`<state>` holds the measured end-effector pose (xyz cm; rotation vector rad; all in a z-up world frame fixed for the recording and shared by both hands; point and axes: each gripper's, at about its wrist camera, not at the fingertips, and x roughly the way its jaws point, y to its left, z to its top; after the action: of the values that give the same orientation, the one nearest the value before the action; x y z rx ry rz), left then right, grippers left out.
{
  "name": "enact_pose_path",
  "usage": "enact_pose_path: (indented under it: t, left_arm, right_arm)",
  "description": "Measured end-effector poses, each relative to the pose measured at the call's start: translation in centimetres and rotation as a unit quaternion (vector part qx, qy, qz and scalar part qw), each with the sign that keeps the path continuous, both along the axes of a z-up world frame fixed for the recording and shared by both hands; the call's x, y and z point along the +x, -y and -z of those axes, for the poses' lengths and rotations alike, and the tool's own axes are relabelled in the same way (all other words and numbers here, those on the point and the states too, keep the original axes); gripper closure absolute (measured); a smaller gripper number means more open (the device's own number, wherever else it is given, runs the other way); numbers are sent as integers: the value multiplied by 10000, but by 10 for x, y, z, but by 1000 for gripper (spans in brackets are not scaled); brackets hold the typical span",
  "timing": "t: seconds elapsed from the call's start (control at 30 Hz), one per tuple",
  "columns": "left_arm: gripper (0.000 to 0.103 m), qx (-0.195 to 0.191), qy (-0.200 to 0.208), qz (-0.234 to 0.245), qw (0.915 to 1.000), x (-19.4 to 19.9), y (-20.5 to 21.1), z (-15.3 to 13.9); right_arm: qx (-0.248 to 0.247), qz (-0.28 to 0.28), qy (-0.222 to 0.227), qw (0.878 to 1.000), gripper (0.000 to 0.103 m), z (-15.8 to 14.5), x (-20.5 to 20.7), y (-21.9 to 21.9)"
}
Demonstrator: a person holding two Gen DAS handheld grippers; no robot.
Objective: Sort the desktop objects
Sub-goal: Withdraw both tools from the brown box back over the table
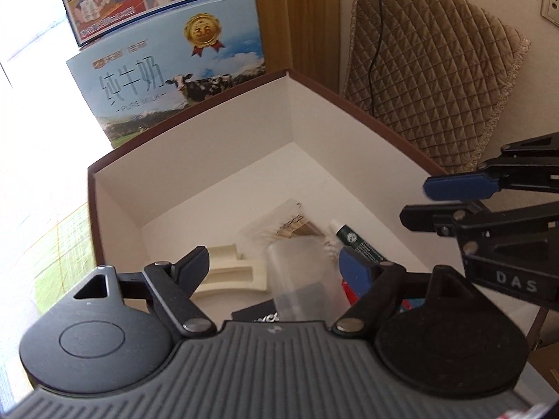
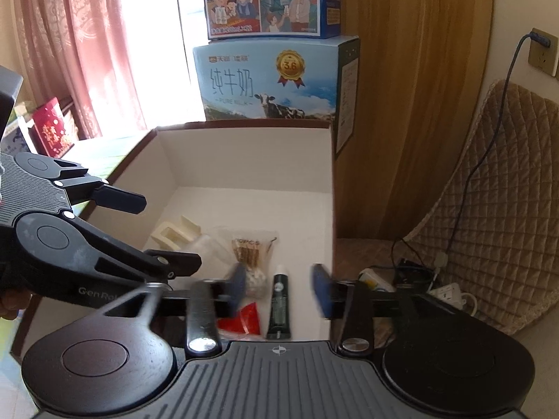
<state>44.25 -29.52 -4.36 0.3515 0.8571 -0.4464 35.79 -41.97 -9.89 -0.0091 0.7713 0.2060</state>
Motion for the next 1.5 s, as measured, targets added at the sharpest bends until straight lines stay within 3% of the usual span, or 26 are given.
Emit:
enact_pose_path:
  t: [0.57, 0.87, 1.5]
  left_arm:
    - [20, -78, -6, -650, 9979, -28, -43, -29]
    - [17, -89, -5, -892, 9960, -48, -55, -42]
    - [13, -22, -105, -1469, 9891, -107, -82, -54]
  right_arm:
    - [293, -121, -120, 9994, 15, -7, -26, -12]
    - [339, -172, -137, 9992, 9, -12, -41, -18]
    - [450, -214, -100, 9987, 6, -25, -88, -35]
